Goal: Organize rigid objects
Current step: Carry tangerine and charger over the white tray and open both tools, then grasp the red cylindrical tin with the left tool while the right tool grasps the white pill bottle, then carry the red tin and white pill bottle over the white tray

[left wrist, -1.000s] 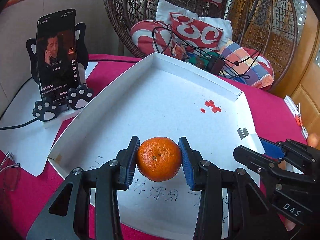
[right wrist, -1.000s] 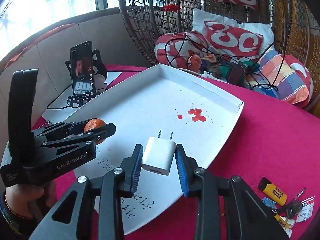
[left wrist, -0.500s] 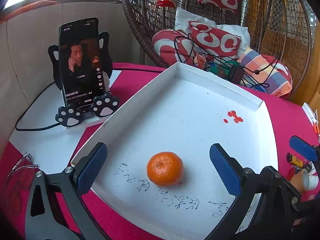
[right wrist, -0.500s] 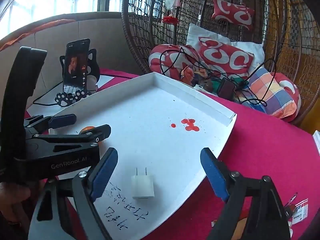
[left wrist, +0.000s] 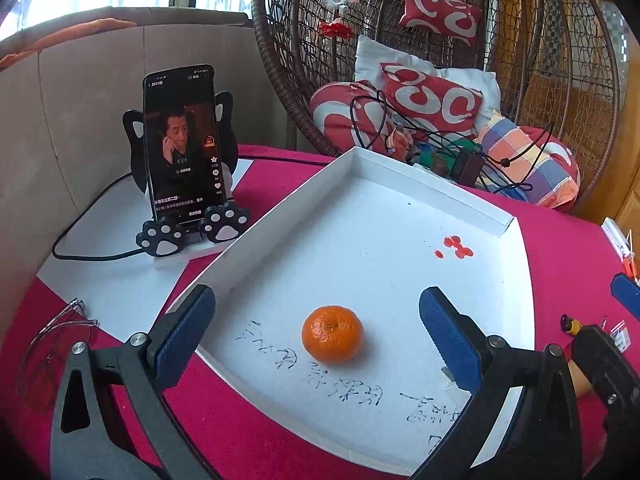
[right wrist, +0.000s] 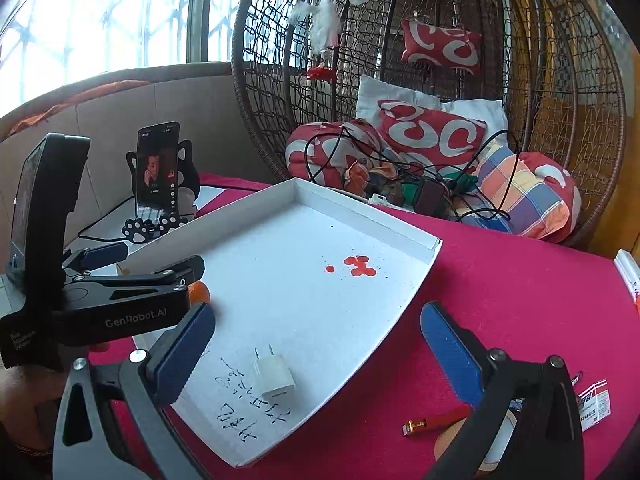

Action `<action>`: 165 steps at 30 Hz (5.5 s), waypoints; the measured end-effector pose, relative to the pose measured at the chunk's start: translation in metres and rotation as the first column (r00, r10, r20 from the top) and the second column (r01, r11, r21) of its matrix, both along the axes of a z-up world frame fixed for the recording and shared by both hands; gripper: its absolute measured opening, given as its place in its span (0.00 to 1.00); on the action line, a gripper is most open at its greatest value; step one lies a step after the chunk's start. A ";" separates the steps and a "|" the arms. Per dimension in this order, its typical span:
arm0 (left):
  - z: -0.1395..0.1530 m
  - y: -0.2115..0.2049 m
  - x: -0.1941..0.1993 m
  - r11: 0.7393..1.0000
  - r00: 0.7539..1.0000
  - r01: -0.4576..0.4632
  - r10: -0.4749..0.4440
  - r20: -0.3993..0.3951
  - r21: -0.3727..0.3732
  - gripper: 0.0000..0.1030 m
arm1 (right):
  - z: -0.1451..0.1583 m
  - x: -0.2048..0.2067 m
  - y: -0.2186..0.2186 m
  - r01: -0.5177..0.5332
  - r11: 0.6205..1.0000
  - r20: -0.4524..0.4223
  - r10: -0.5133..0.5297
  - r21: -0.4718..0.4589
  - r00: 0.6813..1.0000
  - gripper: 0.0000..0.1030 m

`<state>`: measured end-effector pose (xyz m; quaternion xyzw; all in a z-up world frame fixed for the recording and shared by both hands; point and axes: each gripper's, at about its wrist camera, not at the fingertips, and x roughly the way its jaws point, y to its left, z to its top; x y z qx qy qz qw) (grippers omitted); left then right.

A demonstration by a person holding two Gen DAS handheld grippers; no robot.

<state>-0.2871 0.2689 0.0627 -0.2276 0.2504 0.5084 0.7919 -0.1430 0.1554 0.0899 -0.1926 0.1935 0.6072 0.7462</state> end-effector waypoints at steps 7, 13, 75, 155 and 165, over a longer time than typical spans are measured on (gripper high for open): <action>0.025 -0.032 0.014 0.989 0.987 0.135 -0.140 0.084 0.059 1.00 | 0.056 0.035 -0.064 0.064 0.946 -0.076 -0.042 0.318 0.996 1.00; 0.024 -0.072 0.066 0.917 0.912 0.398 -0.397 0.102 0.011 1.00 | 0.078 0.090 -0.114 0.262 0.888 -0.126 -0.231 0.378 0.965 1.00; 0.001 -0.169 0.127 0.718 0.719 0.694 -0.695 -0.014 -0.051 0.47 | 0.002 0.116 -0.139 0.096 0.995 -0.136 -0.095 0.004 0.986 0.35; 0.019 0.066 0.019 0.972 0.975 0.216 -0.210 0.075 -0.089 0.47 | 0.020 0.021 0.042 -0.139 0.987 -0.197 0.121 -0.079 0.973 0.35; -0.015 0.074 0.038 0.971 0.984 0.179 -0.178 0.024 -0.156 0.47 | -0.039 0.014 0.082 -0.122 0.971 -0.241 0.071 -0.206 0.968 0.35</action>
